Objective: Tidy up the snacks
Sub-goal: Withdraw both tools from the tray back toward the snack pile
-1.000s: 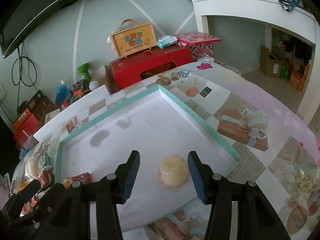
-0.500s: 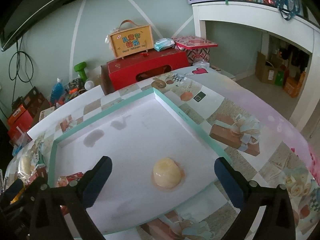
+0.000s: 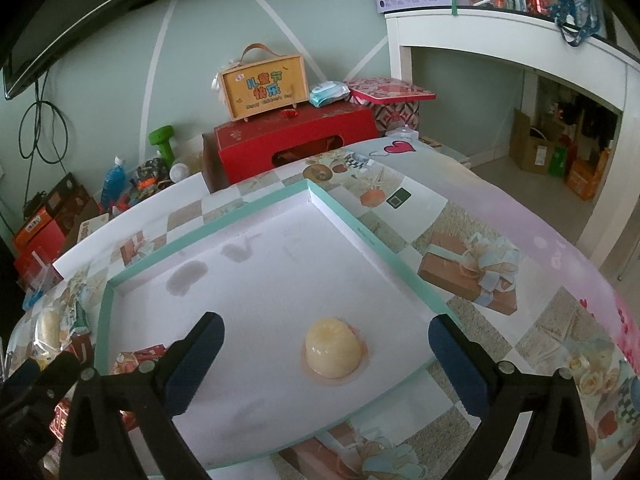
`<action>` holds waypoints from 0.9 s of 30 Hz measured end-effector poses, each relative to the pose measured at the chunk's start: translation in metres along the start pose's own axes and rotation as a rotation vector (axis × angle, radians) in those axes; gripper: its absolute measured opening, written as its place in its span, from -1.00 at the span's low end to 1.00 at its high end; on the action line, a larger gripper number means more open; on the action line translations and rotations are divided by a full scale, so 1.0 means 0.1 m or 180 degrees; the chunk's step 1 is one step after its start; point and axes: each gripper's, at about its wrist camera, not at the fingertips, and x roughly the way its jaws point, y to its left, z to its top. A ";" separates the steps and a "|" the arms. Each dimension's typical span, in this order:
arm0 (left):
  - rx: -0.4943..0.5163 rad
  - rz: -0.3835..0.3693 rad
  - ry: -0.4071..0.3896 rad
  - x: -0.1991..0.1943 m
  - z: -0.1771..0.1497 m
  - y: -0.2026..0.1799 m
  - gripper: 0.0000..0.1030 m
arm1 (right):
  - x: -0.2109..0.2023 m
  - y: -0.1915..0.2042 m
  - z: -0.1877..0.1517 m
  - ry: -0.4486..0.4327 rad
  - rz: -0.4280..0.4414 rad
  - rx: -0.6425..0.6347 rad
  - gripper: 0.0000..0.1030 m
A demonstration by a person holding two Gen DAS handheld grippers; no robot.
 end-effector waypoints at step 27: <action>-0.0587 0.0485 0.0212 -0.54 -0.43 1.13 0.99 | -0.33 0.88 -0.40 0.0251 0.0781 -0.0498 1.00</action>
